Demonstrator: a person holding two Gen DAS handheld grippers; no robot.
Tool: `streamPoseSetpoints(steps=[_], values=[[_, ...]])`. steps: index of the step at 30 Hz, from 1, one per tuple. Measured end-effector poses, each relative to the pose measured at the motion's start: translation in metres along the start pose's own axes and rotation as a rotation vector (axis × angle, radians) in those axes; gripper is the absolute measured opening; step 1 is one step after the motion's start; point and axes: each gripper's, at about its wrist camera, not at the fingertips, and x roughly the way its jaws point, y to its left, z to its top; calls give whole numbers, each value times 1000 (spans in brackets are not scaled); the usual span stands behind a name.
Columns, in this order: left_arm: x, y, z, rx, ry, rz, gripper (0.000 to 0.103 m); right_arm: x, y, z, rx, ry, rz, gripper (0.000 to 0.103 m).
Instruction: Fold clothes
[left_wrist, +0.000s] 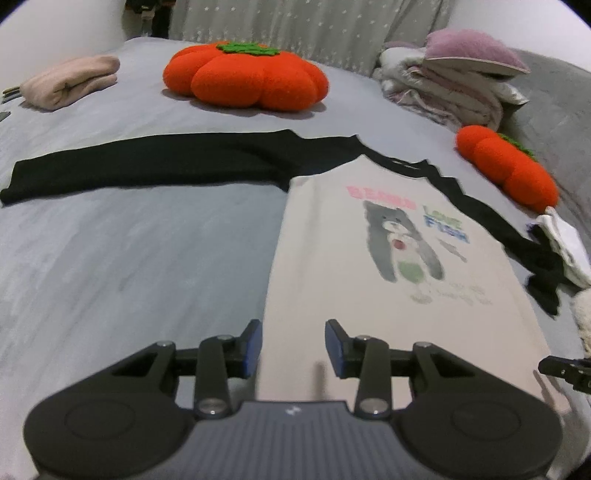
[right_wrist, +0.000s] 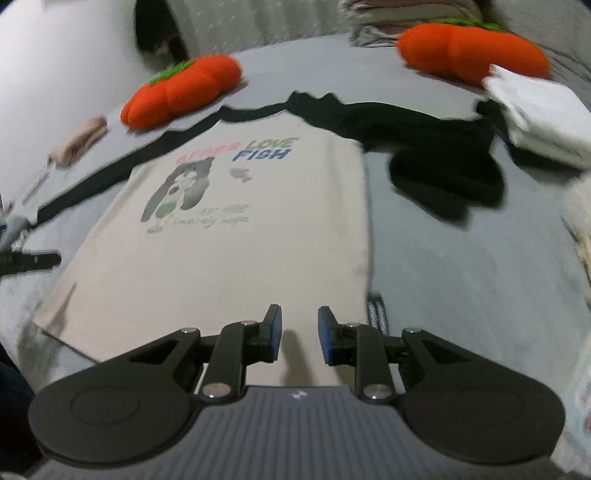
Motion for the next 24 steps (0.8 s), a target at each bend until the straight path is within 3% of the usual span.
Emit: streamPoseSetpoints(steps=[7,13,15,24], values=[[36,29,48,-152,10,29,39,51,12,33,-207,37,-31,26],[60,61,76,-258,-17,56,40,61,6,38,-201,26,-36,27],[66,66,81,-308,-23,29,40,62,9,39,-208,19,-41,28],[93,62,106,-382,-66,-10,41,66,16,41,-225,-6,-59,30]])
